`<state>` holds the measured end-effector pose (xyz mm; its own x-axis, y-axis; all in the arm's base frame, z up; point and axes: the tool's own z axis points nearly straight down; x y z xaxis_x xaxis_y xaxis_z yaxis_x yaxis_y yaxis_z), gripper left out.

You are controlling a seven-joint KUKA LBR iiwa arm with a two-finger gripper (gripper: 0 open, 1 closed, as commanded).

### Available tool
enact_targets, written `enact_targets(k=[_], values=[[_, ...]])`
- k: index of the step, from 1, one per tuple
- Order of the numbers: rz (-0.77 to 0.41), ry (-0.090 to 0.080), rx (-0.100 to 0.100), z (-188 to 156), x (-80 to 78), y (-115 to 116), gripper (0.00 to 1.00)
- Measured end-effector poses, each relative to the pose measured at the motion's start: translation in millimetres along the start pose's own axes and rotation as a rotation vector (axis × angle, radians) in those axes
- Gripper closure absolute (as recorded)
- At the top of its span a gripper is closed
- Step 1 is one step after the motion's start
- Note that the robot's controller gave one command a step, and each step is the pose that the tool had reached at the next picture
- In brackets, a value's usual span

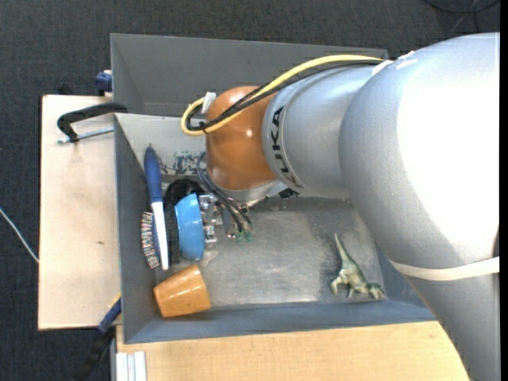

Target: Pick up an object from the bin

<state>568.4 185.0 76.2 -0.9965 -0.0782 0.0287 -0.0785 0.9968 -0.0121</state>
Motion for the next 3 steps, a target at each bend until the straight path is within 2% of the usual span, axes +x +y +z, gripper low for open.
enact_targets(k=[3], values=[[0.000, 0.000, 0.000, 0.0, 0.0, 0.0, 1.00]])
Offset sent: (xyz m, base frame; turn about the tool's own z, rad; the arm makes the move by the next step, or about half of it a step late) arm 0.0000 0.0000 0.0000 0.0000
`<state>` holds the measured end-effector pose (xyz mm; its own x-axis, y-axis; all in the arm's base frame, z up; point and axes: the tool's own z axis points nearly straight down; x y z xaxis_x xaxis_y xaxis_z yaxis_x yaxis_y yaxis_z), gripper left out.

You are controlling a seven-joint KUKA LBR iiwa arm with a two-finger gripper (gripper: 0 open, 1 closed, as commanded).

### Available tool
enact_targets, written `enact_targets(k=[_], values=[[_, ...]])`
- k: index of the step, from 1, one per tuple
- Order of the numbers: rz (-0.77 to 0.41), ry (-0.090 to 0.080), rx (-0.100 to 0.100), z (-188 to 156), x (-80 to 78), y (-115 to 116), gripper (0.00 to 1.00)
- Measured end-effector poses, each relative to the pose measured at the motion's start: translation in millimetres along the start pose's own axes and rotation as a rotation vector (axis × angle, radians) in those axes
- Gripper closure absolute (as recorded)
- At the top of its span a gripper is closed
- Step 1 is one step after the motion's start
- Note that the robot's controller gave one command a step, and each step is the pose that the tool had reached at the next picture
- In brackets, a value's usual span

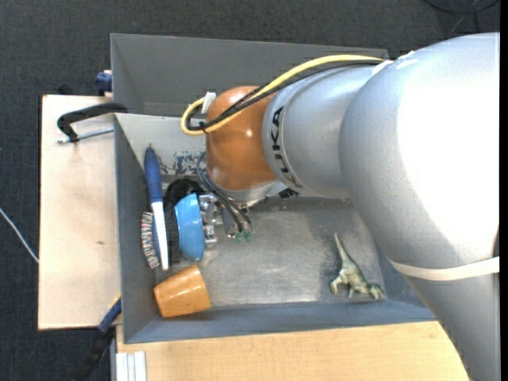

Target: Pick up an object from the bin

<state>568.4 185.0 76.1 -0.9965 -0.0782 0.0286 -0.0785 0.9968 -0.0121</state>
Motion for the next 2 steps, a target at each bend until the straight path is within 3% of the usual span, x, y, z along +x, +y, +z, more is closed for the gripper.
enact_targets(k=[1, 2], values=[[0.025, -0.016, -0.001, -16, 1.1, 5, 1.00], [-0.703, -0.035, 0.020, -1, 1.9, 18, 1.00]])
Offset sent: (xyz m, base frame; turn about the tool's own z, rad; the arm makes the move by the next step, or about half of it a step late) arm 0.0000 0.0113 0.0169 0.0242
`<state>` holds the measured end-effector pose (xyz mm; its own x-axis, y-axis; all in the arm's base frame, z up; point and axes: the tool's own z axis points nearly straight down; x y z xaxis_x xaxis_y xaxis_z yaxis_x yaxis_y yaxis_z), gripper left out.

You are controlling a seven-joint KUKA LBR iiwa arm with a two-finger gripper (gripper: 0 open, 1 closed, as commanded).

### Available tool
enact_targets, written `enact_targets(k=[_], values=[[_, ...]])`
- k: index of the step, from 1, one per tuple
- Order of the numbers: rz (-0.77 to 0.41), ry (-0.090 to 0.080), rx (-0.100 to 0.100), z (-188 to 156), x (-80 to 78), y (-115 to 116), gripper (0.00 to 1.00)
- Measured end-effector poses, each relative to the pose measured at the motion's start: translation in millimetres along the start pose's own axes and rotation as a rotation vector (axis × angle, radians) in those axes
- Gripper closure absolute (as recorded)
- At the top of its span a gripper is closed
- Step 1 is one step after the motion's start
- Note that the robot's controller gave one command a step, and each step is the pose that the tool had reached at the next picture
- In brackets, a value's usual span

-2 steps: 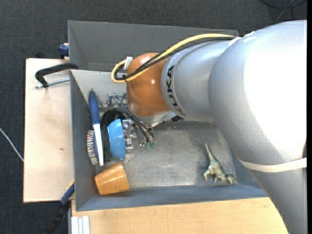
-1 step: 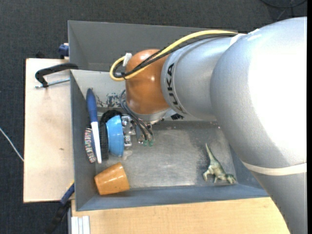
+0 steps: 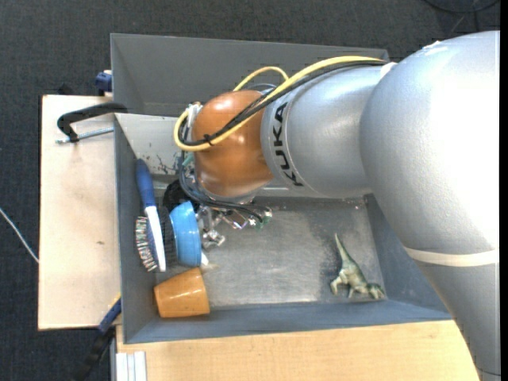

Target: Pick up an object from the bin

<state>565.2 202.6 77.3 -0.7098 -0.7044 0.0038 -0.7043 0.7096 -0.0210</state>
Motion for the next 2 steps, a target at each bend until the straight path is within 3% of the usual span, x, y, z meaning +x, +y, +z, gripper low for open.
enact_targets(k=[1, 2], values=[[-0.046, -0.021, -0.015, -158, -19.1, 5, 1.00], [-0.004, 0.002, -0.026, -65, 20.3, 44, 1.00]])
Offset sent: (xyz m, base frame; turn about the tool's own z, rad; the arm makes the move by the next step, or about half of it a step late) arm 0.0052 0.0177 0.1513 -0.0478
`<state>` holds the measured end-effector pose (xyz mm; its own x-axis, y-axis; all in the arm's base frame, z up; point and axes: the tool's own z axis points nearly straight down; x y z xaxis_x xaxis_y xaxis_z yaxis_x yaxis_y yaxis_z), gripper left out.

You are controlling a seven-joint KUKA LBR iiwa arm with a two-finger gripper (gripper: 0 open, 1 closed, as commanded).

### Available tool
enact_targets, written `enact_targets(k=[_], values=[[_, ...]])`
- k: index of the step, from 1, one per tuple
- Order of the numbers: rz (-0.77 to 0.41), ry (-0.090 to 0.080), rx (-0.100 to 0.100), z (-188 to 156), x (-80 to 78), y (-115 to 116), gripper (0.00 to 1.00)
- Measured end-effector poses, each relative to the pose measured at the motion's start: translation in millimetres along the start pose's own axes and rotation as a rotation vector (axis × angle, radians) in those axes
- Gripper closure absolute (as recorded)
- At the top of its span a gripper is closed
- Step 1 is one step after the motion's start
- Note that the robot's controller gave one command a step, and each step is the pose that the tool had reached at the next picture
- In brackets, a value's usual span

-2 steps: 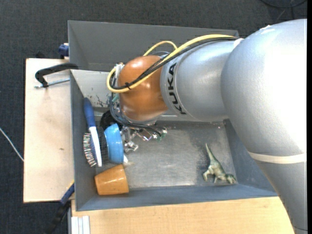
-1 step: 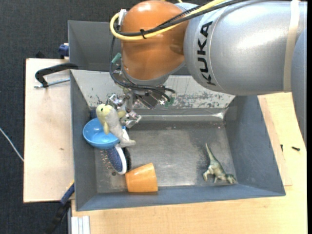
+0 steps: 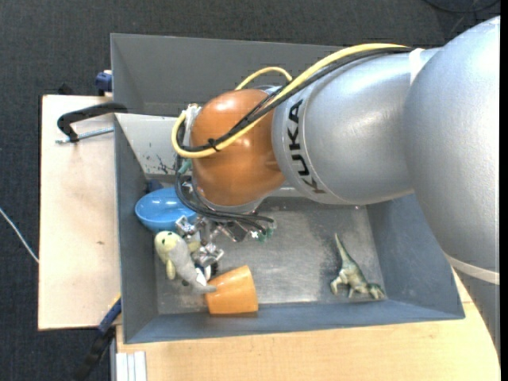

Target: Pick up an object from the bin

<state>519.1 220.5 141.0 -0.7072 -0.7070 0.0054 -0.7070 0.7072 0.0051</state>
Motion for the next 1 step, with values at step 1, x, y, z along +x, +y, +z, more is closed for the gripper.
enact_targets(k=[1], values=[[-0.013, -0.016, 0.008, -48.5, -5.5, -5.6, 1.00]])
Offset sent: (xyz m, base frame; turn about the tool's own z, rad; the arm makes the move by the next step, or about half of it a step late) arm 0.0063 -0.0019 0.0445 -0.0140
